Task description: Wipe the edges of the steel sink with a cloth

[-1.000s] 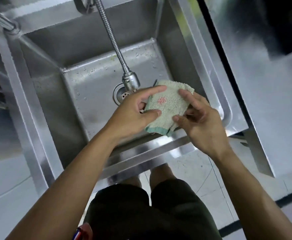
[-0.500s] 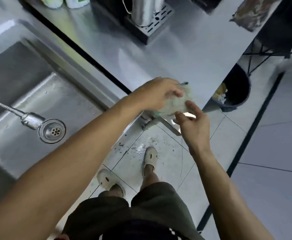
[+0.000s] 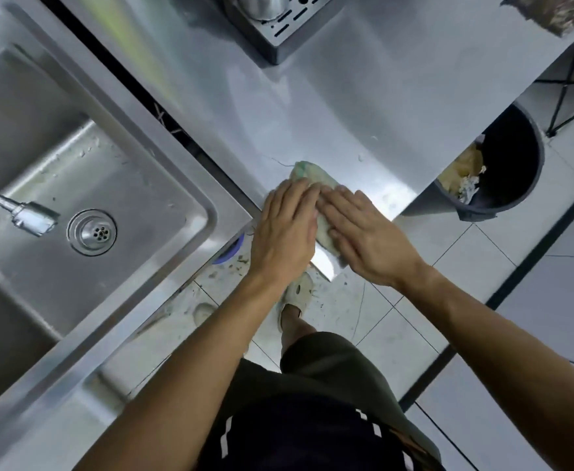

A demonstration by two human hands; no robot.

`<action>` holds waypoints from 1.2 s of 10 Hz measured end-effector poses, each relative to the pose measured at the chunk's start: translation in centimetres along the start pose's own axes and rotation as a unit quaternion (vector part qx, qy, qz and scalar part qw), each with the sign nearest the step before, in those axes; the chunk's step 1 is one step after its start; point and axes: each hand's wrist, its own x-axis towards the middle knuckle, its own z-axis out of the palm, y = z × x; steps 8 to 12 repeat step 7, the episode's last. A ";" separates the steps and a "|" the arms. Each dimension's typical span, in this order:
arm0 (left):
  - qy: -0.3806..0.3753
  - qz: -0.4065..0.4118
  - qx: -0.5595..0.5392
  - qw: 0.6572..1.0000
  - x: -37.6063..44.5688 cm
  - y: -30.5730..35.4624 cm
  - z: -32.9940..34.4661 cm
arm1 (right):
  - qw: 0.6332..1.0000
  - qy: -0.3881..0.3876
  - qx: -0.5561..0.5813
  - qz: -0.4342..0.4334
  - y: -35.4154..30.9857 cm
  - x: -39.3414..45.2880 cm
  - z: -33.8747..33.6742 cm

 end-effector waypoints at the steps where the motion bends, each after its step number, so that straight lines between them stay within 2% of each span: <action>1: -0.027 -0.005 0.027 0.999 -0.8 -0.3 0.8 | 1.000 -0.010 -0.020 -0.010 0.1 -0.6 1.2; 3: -0.043 0.010 0.071 0.996 -0.9 -0.9 1.2 | 0.999 0.035 -0.015 -0.002 -0.1 -0.3 2.2; 5: -0.029 -0.002 0.118 0.993 -1.1 -0.1 1.3 | 0.991 0.130 -0.014 -0.020 -0.5 -1.2 2.5; 6: 0.032 0.015 0.134 0.990 -0.8 -0.1 0.5 | 0.990 0.144 -0.011 0.006 -0.8 -1.0 2.1; 7: 0.091 0.049 0.077 0.992 -3.6 1.8 0.2 | 0.989 0.138 0.053 0.023 -1.5 -2.7 1.0; 12: 0.091 0.049 0.077 0.992 -3.6 1.8 0.2 | 0.989 0.138 0.053 0.023 -1.5 -2.7 1.0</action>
